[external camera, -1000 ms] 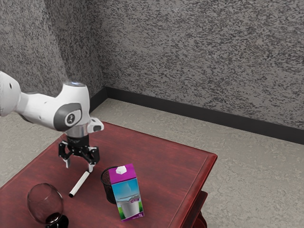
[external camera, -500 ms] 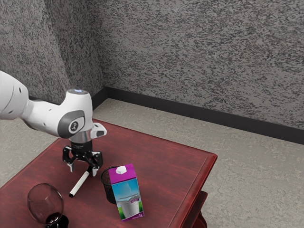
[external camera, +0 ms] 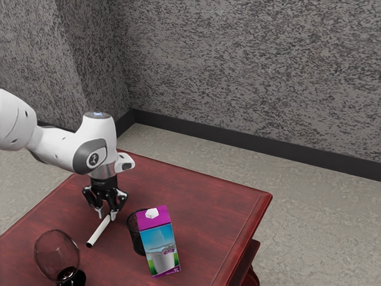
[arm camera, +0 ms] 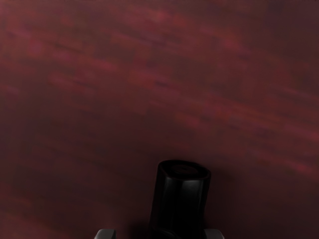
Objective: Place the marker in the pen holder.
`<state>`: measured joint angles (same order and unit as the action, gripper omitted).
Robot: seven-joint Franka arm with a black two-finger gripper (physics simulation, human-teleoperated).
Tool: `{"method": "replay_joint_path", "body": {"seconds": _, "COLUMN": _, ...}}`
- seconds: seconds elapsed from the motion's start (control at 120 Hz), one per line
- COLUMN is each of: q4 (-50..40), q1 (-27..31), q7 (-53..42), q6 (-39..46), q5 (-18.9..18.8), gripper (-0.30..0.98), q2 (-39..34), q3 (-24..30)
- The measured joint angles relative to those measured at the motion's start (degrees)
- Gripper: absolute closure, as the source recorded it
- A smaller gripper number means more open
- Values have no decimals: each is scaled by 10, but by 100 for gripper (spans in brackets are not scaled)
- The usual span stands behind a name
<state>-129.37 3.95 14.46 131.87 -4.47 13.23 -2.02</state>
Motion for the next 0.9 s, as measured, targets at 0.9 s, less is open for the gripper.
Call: {"method": "replay_joint_path", "body": {"seconds": 0.9, "q4": 20, "q1": -11, "q7": 43, "q6": 24, "q5": -141, "gripper": 79, "q2": -75, "q3": 14}}
